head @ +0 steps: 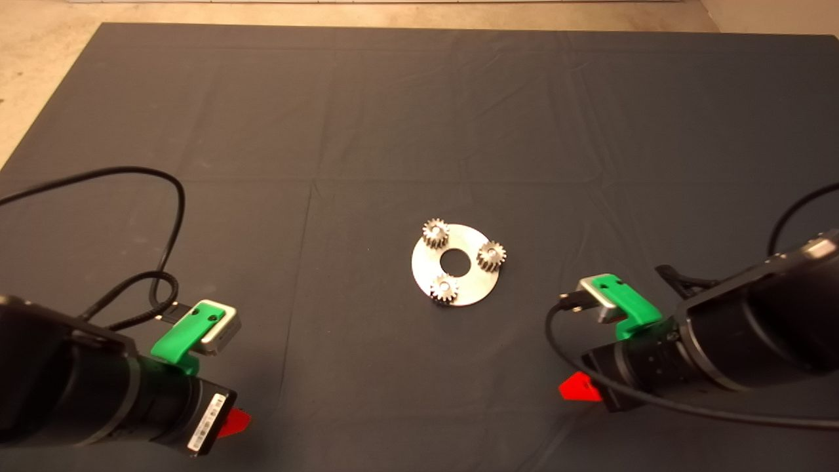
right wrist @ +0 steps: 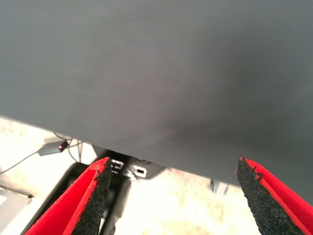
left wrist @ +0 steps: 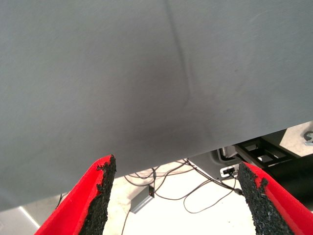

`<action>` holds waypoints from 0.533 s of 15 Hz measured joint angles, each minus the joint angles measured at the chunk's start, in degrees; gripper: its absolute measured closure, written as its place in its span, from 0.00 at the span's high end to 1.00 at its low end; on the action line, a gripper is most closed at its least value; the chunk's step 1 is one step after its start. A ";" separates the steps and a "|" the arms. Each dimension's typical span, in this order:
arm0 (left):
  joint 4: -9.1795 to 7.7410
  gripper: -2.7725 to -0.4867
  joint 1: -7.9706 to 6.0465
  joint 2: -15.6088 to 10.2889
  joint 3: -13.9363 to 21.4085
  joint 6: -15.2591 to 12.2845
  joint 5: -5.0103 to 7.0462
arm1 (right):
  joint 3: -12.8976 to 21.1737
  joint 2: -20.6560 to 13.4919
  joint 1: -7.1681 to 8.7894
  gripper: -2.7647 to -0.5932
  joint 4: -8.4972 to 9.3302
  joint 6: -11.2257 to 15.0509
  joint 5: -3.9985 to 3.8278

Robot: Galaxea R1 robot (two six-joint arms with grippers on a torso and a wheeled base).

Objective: Install three planetary gears onto the carrier pins

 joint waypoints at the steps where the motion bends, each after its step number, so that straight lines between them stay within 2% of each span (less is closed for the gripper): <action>1: 0.00 0.55 0.24 0.03 0.02 0.00 -0.02 | 0.05 -2.04 -1.46 0.60 0.00 -0.92 -0.17; 2: -0.02 0.55 0.69 0.03 0.02 0.00 0.00 | 0.09 -3.44 -3.27 0.60 -0.02 -1.69 -0.18; 3: 0.04 0.55 1.85 0.03 0.02 -0.02 0.04 | 0.16 -4.48 -4.79 0.60 -0.05 -2.24 -0.17; 4: -0.18 0.55 3.54 0.03 0.02 -0.02 0.00 | 0.20 -4.92 -5.56 0.60 -0.10 -2.50 -0.12; 5: -0.43 0.55 4.29 0.05 0.02 -0.02 0.01 | 0.20 -5.21 -5.98 0.60 -0.19 -2.83 -0.17; 8: -0.32 0.55 4.27 0.46 0.02 -0.20 0.06 | 0.22 -5.39 -7.25 0.60 -0.44 -3.30 -0.12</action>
